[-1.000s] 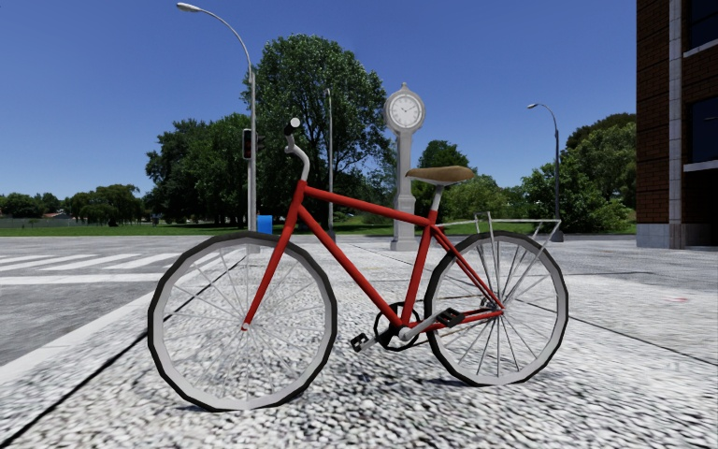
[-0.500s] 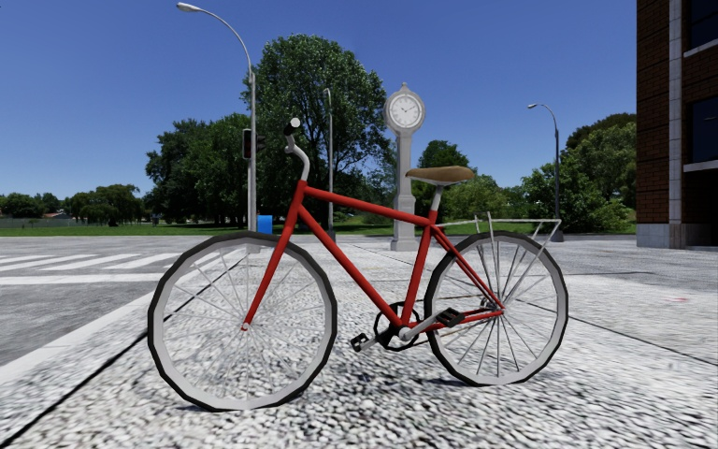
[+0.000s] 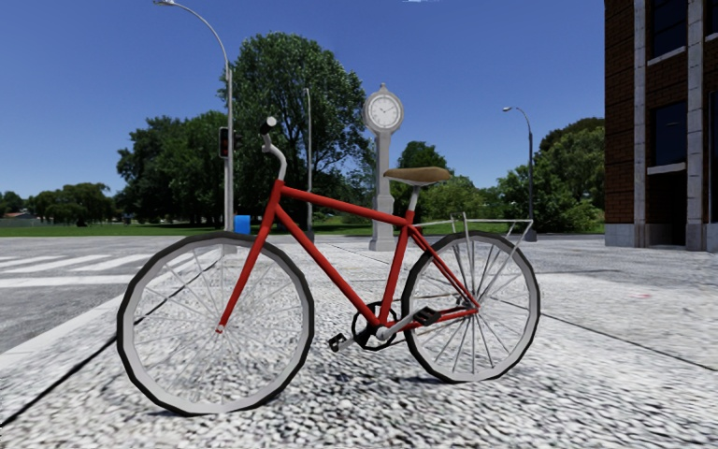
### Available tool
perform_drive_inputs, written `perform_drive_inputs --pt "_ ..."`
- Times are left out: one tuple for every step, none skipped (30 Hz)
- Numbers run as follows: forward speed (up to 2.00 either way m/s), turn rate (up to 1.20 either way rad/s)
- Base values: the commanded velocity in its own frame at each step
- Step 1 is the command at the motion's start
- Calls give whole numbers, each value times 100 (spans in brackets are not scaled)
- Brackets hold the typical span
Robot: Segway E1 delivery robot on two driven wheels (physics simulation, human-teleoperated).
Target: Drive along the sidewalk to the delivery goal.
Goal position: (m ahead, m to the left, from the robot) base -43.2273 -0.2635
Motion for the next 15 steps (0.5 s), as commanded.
perform_drive_inputs --pt "0 -66" --pt "0 -66" --pt "0 -66" --pt "0 -66" --pt "0 -66" --pt "0 -66" --pt "0 -66" --pt "0 -66" --pt "0 -66" --pt "0 -66" --pt "0 -66" --pt "0 -66" --pt "0 -66" --pt "0 -66" --pt "0 -66"
